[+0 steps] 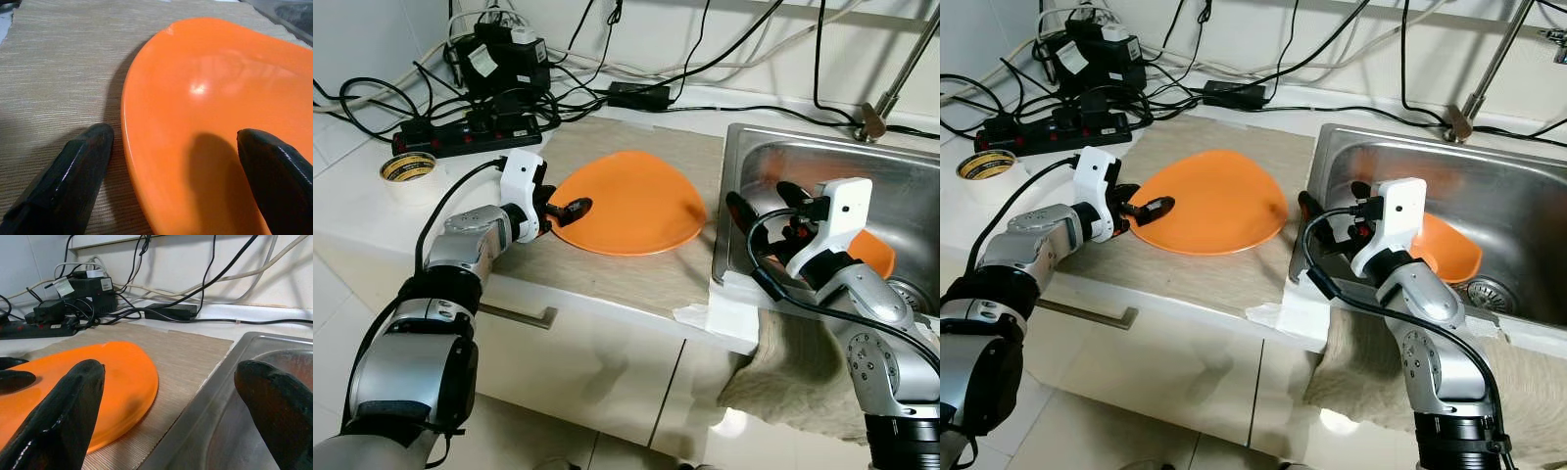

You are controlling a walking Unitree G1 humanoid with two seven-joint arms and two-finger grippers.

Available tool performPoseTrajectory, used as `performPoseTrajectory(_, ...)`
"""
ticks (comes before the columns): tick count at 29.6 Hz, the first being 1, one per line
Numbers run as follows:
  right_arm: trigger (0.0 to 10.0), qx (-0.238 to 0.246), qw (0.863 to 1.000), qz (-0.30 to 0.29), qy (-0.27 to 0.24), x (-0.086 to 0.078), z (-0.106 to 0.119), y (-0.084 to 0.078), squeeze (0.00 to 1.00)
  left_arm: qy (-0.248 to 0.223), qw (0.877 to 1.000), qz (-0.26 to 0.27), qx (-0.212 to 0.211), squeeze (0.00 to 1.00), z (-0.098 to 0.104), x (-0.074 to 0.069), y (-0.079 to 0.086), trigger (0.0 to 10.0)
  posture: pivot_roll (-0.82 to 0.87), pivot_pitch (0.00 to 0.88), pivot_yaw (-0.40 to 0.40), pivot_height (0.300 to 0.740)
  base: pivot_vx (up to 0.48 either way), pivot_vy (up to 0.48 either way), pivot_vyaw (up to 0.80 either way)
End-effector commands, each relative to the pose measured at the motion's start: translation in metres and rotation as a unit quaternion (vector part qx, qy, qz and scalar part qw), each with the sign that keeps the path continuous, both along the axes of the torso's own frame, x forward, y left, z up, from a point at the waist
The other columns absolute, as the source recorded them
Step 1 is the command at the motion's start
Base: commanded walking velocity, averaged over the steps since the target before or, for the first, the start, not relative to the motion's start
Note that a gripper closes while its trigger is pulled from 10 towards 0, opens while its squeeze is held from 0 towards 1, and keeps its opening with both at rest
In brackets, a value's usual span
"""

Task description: Kitchen organization

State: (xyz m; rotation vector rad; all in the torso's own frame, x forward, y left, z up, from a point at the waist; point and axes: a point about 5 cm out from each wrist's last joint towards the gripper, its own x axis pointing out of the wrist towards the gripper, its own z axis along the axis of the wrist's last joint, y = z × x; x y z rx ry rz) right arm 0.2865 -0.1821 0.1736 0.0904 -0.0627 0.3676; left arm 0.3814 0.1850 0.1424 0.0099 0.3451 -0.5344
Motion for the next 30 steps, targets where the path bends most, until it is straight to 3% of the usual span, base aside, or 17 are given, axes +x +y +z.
performPoseTrajectory(1, 10.0, 0.002, 1.0, 0.0, 0.006, 0.0008, -0.0001, -0.0009, 0.0, 0.099, 0.995, -0.001, 0.026, 0.0, -0.0427, -0.0189, 0.004, 10.0, -0.05, 0.0, -0.003, 0.74, 0.0, 0.0, 0.0)
performPoseTrajectory(2, 10.0, 0.002, 1.0, 0.0, 0.006, 0.0008, -0.0001, -0.0009, 0.0, 0.099, 0.995, -0.001, 0.026, 0.0, -0.0427, -0.0189, 0.004, 10.0, -0.05, 0.0, -0.003, 0.74, 0.0, 0.0, 0.0)
performPoseTrajectory(3, 10.0, 0.001, 1.0, 0.0, 0.006, 0.0006, -0.0002, -0.0011, 0.0, 0.111, 0.993, -0.013, 0.031, 0.0, -0.0458, -0.021, 0.0023, 3.6, -0.05, 0.0, -0.003, 0.74, 0.0, 0.0, 0.0)
performPoseTrajectory(4, 10.0, 0.001, 1.0, 0.0, 0.006, 0.0006, -0.0003, -0.0012, 0.0, 0.115, 0.993, -0.018, 0.033, 0.0, -0.0472, -0.022, 0.0016, 3.6, -0.05, 0.0, -0.003, 0.74, 0.0, 0.0, 0.0)
performPoseTrajectory(5, 10.0, 0.001, 1.0, 0.0, 0.007, 0.0004, -0.0003, -0.0013, 0.0, 0.119, 0.992, -0.022, 0.035, 0.0, -0.0484, -0.0228, 0.0012, 0.0, -0.05, 0.0, -0.001, 0.74, 0.0, 0.0, 0.0)
performPoseTrajectory(15, 10.0, 0.002, 1.0, 0.0, 0.008, 0.0002, -0.0006, -0.0013, 0.0, 0.138, 0.989, -0.028, 0.035, 0.0, -0.0521, -0.0253, 0.0002, 0.0, -0.05, 0.0, -0.002, 0.74, 0.0, 0.0, 0.0)
performPoseTrajectory(30, 10.0, 0.004, 1.0, 0.0, 0.011, -0.0001, -0.002, -0.0009, 0.0, 0.129, 0.991, -0.039, 0.021, 0.0, -0.0439, -0.022, -0.0007, 0.0, -0.05, 0.0, -0.002, 0.74, 0.0, 0.0, 0.0)
